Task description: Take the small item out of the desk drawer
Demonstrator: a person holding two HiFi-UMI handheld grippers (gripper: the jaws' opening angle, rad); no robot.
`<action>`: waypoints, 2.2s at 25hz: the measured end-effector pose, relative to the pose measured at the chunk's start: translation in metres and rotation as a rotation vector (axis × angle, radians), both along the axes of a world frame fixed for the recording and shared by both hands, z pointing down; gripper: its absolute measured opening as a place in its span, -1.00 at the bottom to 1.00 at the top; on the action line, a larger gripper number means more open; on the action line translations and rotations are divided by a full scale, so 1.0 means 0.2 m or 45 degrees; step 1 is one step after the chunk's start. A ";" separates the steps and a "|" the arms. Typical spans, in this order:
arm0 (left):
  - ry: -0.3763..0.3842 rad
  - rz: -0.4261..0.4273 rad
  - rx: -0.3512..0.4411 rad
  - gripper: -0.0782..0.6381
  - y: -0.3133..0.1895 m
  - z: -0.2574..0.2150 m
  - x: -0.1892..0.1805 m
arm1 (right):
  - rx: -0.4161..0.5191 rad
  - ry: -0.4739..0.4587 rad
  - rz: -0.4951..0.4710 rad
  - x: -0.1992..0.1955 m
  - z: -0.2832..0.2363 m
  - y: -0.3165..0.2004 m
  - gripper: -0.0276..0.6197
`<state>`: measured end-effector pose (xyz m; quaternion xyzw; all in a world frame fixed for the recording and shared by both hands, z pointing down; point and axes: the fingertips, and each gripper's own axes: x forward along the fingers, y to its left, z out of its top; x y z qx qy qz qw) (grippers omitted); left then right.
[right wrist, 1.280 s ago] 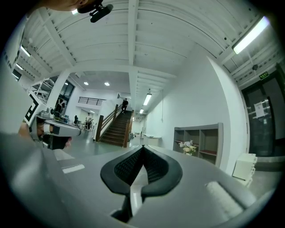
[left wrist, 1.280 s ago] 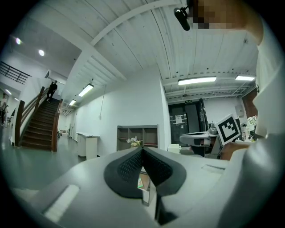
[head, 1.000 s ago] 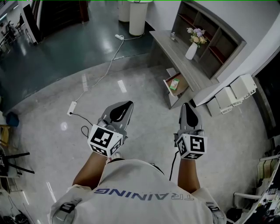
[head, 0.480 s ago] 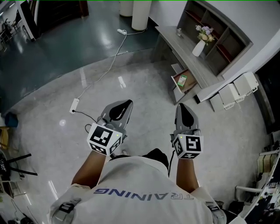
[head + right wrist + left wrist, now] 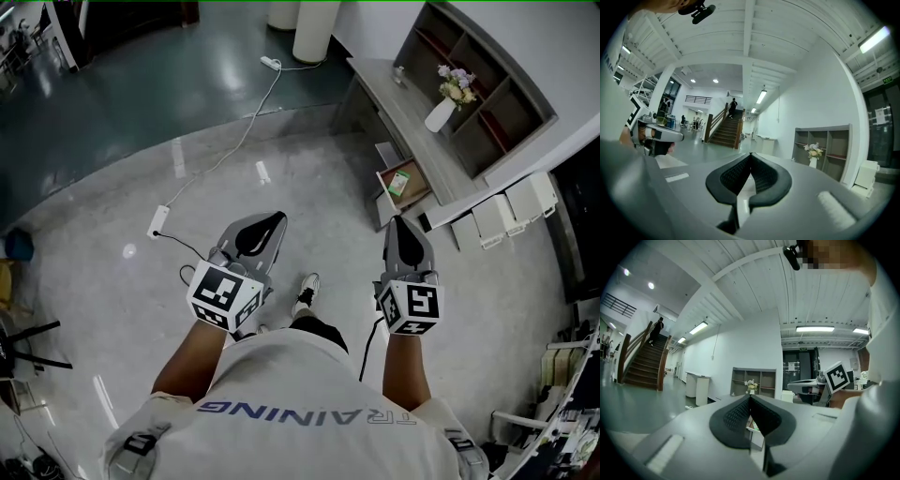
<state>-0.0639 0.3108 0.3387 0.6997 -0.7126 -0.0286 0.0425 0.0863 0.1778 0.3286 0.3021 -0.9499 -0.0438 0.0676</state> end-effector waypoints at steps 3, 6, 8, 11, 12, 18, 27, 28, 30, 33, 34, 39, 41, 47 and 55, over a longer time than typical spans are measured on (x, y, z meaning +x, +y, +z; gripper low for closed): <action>-0.005 -0.013 -0.015 -0.79 -0.11 0.00 -0.11 | 0.004 -0.007 -0.025 -0.12 0.01 -0.10 -0.86; -0.030 -0.004 -0.013 -0.79 -0.27 -0.04 -0.17 | -0.009 -0.019 -0.023 -0.19 0.00 -0.25 -0.86; -0.044 -0.007 -0.011 -0.79 -0.39 -0.06 -0.21 | -0.016 -0.032 -0.014 -0.22 -0.01 -0.39 -0.86; -0.039 -0.009 -0.021 -0.79 -0.60 -0.07 -0.27 | -0.019 -0.036 -0.003 -0.26 -0.01 -0.59 -0.86; -0.037 -0.005 -0.025 -0.79 -0.66 -0.08 -0.28 | -0.020 -0.035 0.000 -0.27 -0.01 -0.66 -0.86; -0.055 0.025 -0.054 -0.79 -1.08 -0.09 -0.28 | -0.046 -0.060 0.062 -0.23 0.00 -1.09 -0.86; -0.076 0.093 -0.121 -0.79 -1.65 -0.02 -0.28 | -0.111 -0.109 0.156 -0.21 0.10 -1.65 -0.86; -0.074 0.103 -0.126 -0.79 -1.70 -0.01 -0.30 | -0.120 -0.103 0.166 -0.21 0.11 -1.69 -0.86; -0.067 0.126 -0.135 -0.79 -1.81 0.01 -0.32 | -0.131 -0.090 0.192 -0.21 0.14 -1.78 -0.86; -0.052 0.174 -0.147 -0.79 -1.99 0.04 -0.35 | -0.141 -0.069 0.253 -0.19 0.17 -1.92 -0.86; -0.047 0.198 -0.150 -0.79 -2.05 0.04 -0.36 | -0.144 -0.063 0.279 -0.18 0.17 -1.96 -0.86; -0.026 0.372 -0.147 -0.79 -2.34 0.08 -0.37 | -0.133 -0.029 0.450 -0.12 0.17 -2.12 -0.86; -0.028 0.451 -0.142 -0.79 -2.45 0.09 -0.39 | -0.127 -0.023 0.528 -0.12 0.17 -2.18 -0.86; -0.039 0.670 -0.130 -0.79 -2.80 0.07 -0.50 | -0.115 -0.002 0.722 -0.21 0.13 -2.33 -0.86; -0.040 0.881 -0.116 -0.79 -3.08 0.10 -0.57 | -0.098 0.020 0.908 -0.28 0.13 -2.40 -0.86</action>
